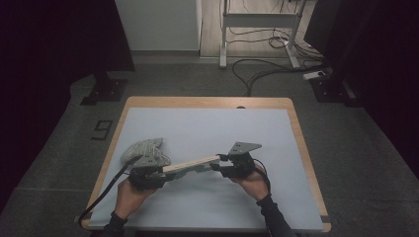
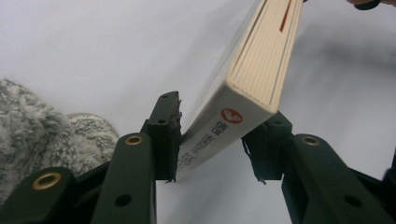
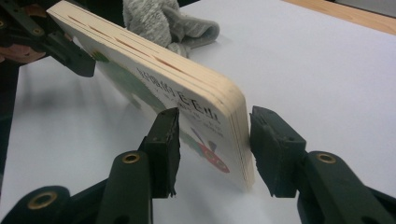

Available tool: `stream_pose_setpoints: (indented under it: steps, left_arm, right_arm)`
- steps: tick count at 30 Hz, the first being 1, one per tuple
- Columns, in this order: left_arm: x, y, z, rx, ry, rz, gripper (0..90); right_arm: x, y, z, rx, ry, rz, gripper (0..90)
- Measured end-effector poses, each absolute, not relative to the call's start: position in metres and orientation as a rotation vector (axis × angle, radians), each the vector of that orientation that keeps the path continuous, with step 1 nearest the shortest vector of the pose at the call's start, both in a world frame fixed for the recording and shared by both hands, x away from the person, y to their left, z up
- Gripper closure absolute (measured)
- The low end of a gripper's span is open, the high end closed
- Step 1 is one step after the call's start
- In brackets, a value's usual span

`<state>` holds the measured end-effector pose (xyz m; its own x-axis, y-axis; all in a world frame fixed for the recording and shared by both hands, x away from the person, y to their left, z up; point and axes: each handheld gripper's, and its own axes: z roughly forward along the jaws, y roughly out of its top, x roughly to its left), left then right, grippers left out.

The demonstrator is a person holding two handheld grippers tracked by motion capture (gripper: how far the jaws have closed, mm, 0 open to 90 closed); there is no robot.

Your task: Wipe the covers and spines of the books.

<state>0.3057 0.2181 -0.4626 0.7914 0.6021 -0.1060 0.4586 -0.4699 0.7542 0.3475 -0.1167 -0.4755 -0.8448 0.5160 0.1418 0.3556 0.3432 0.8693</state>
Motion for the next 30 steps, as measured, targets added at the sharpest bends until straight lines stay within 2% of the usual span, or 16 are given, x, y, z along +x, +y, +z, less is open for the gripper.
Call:
stream_pose_setpoints:
  steps: [7,16,30]
  left_arm:
    - [0.296,0.214,-0.464,2.155,0.789,0.210,54.5]
    - [0.280,0.206,-0.466,2.159,0.821,0.263,49.2]
    - [0.258,0.201,-0.474,2.145,0.865,0.283,32.9]
  right_arm:
    - [0.335,-0.119,-0.476,0.783,2.455,1.498,46.5]
    - [0.325,-0.128,-0.483,0.840,2.485,1.489,47.1]
    - [0.307,-0.135,-0.490,0.884,2.524,1.494,46.3]
